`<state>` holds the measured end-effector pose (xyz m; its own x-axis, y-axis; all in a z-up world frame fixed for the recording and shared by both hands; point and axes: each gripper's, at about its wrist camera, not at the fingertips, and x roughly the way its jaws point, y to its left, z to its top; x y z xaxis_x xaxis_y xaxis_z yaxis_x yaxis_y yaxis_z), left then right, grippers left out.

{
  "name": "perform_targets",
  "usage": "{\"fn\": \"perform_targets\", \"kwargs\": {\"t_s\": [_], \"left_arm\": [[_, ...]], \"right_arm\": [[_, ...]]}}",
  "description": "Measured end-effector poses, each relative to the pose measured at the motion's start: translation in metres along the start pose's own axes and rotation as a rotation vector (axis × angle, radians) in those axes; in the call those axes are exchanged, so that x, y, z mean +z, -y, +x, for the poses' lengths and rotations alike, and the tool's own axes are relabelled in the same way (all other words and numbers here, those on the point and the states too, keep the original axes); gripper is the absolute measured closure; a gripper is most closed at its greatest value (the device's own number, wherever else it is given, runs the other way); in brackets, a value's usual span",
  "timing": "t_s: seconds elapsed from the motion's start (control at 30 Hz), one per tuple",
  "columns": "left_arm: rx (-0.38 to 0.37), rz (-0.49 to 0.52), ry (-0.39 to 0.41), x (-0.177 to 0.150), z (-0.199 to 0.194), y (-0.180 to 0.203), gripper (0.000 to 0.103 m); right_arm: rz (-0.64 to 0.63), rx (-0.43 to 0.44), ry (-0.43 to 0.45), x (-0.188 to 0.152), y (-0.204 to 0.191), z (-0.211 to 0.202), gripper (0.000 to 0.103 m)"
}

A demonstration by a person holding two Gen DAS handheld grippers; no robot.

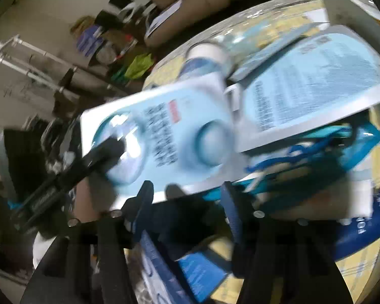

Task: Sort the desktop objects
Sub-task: 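Lift the face-mask packet and carry it over the cardboard box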

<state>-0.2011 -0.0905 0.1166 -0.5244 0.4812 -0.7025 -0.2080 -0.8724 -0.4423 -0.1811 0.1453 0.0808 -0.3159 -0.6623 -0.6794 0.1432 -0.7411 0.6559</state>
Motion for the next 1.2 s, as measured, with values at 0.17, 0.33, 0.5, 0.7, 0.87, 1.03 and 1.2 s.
{"fn": "perform_targets", "kwargs": {"t_s": [0.17, 0.33, 0.5, 0.7, 0.87, 1.03, 1.2], "left_arm": [[-0.017, 0.021, 0.003, -0.023, -0.019, -0.006, 0.095], [0.003, -0.003, -0.005, -0.046, -0.033, -0.026, 0.095], [-0.004, -0.029, -0.018, -0.056, -0.031, -0.038, 0.095], [-0.03, -0.046, -0.02, -0.056, -0.028, -0.037, 0.094], [-0.055, -0.049, -0.004, -0.055, -0.034, -0.029, 0.089], [-0.106, -0.008, 0.023, -0.044, -0.049, 0.01, 0.088], [-0.167, 0.095, 0.015, -0.027, -0.042, 0.093, 0.088]], "right_arm": [[0.036, -0.008, 0.04, 0.016, 0.012, -0.008, 0.041], [-0.075, -0.007, 0.003, 0.025, -0.012, 0.007, 0.041], [-0.11, 0.01, -0.032, 0.02, -0.023, 0.025, 0.041], [-0.113, 0.04, -0.051, 0.013, -0.029, 0.016, 0.062], [-0.139, 0.044, -0.051, 0.005, -0.039, -0.007, 0.064], [-0.143, 0.085, 0.008, 0.003, -0.04, -0.06, 0.064], [-0.131, 0.074, 0.092, -0.001, -0.011, -0.145, 0.064]]}}
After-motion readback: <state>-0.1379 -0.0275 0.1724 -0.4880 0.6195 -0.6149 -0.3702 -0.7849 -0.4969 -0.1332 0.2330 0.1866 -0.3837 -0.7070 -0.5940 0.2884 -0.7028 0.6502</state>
